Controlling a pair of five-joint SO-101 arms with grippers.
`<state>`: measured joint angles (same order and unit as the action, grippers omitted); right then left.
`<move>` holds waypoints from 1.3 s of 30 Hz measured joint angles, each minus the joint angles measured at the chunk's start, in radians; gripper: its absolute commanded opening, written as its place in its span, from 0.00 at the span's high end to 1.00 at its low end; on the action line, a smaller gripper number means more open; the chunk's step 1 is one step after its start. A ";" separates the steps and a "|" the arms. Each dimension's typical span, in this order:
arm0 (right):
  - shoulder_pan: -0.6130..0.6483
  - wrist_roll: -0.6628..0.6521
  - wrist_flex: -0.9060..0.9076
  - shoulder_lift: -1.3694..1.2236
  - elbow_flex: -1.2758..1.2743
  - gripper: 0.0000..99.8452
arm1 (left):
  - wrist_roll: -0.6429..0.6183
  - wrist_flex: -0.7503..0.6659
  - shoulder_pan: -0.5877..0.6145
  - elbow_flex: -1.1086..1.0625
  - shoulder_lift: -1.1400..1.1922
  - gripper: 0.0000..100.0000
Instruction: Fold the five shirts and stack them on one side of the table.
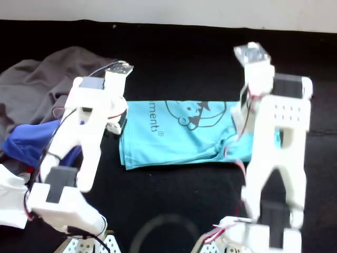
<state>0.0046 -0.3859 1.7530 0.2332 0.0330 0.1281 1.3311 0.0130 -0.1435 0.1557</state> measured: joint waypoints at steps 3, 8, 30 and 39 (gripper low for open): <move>-0.002 0.000 0.000 0.176 -0.173 0.99 | -0.074 0.005 0.012 0.087 0.126 0.77; -0.002 0.000 0.000 0.396 -0.354 0.99 | -0.132 0.009 0.025 0.233 0.308 0.77; -0.212 0.000 -0.218 0.539 -0.661 0.99 | -0.167 0.060 0.025 0.371 0.493 0.99; -0.480 0.000 -0.690 0.539 -1.123 0.99 | -0.115 0.336 0.107 0.674 0.502 0.99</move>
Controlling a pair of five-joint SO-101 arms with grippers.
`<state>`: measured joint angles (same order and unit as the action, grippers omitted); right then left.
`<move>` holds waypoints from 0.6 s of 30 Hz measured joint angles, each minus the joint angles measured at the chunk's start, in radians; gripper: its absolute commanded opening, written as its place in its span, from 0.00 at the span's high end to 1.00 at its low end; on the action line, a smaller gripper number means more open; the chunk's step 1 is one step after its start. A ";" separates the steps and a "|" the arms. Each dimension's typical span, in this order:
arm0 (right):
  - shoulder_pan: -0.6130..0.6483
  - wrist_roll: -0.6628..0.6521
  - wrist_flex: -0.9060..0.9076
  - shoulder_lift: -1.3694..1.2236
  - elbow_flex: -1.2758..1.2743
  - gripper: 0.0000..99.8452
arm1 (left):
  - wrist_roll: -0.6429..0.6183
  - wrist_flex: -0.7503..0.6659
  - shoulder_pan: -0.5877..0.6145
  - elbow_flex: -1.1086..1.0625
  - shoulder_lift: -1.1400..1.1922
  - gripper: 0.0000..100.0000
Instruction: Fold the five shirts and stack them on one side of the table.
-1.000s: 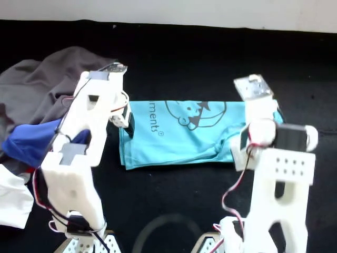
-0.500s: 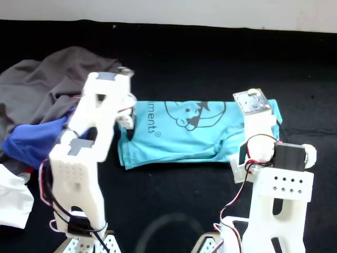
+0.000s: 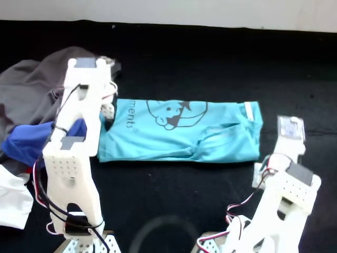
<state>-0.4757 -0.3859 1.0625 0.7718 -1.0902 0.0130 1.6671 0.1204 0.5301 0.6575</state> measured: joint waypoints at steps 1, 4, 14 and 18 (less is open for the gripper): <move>-0.026 0.000 -0.049 0.000 -0.040 0.99 | 0.003 0.031 -0.005 0.038 0.000 0.99; -0.086 0.000 -0.164 0.000 -0.140 0.99 | 0.006 0.072 -0.006 0.104 0.000 0.99; -0.133 0.003 -0.414 0.012 -0.359 0.99 | 0.008 0.086 -0.238 0.064 -0.143 0.99; -0.133 0.003 -0.440 0.017 -0.384 0.99 | 0.008 0.052 -0.416 0.080 -0.195 0.99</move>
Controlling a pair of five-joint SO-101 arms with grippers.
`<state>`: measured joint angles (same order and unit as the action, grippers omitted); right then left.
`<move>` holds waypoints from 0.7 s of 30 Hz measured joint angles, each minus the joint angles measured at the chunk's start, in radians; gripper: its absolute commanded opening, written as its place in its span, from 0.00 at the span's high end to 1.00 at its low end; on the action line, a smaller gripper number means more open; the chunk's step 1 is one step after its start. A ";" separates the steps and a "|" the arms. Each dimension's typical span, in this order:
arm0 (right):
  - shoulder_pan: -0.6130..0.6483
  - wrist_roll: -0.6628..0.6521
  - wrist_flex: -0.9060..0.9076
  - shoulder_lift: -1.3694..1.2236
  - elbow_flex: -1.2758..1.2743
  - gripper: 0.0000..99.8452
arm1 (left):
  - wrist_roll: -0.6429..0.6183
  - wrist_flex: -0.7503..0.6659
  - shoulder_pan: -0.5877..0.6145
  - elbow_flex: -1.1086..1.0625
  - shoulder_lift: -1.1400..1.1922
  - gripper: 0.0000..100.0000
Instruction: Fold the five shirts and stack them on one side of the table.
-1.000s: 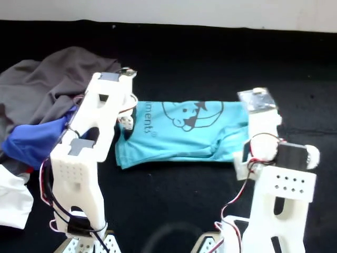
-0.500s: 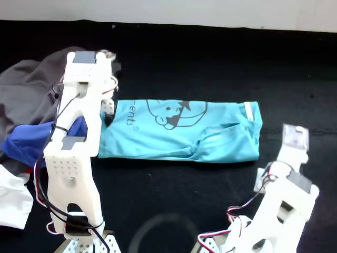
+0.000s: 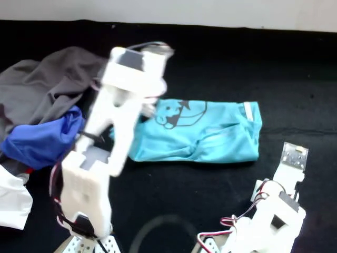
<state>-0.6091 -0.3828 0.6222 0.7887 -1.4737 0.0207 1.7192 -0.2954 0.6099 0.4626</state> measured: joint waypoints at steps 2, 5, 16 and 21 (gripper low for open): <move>-0.002 0.000 -0.005 0.000 -0.005 0.99 | 0.000 -0.048 -0.071 0.020 0.000 0.99; -0.002 0.000 -0.005 0.000 -0.005 0.99 | 0.000 -0.149 -0.153 0.029 0.000 0.99; -0.002 0.000 -0.005 0.000 -0.005 0.99 | -0.002 -0.509 -0.379 0.034 0.017 0.99; -0.002 0.000 -0.005 0.000 -0.005 0.99 | -0.002 -0.560 -0.425 0.112 0.141 0.99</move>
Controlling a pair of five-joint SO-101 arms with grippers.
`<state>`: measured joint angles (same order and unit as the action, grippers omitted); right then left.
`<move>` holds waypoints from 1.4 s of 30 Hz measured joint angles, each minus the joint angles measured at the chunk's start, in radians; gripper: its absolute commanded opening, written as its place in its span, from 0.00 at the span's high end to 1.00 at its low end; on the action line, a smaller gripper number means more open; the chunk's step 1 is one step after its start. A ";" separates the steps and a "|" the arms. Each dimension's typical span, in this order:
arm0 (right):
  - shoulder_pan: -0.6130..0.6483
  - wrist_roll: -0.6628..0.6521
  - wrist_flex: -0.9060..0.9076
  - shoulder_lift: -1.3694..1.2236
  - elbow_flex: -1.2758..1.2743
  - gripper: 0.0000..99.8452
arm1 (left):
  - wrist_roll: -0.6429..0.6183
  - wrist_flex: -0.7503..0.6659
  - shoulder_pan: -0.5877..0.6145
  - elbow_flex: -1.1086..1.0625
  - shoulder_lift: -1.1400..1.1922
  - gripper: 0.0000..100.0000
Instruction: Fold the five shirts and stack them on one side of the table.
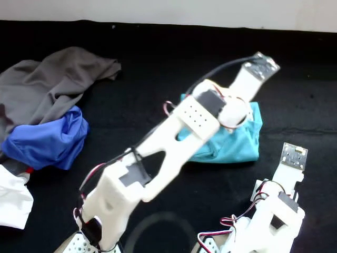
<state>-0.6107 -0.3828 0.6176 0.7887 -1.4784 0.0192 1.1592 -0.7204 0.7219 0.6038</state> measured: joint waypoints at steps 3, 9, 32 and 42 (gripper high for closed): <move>0.000 0.000 0.000 0.000 0.000 0.99 | 0.000 -0.005 -0.009 0.089 0.087 0.99; 0.000 0.000 -0.002 0.000 0.000 0.99 | 0.000 -0.005 -0.008 0.301 0.281 0.93; 0.000 0.000 -0.009 0.000 -0.003 0.99 | 0.002 0.499 0.192 0.810 0.477 0.99; 0.000 0.000 -0.011 0.000 -0.005 0.99 | 0.002 0.503 0.097 0.807 0.623 0.99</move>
<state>-0.6107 -0.3828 0.6068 0.7887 -1.4830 0.0207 1.6625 -0.6237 1.5290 1.2267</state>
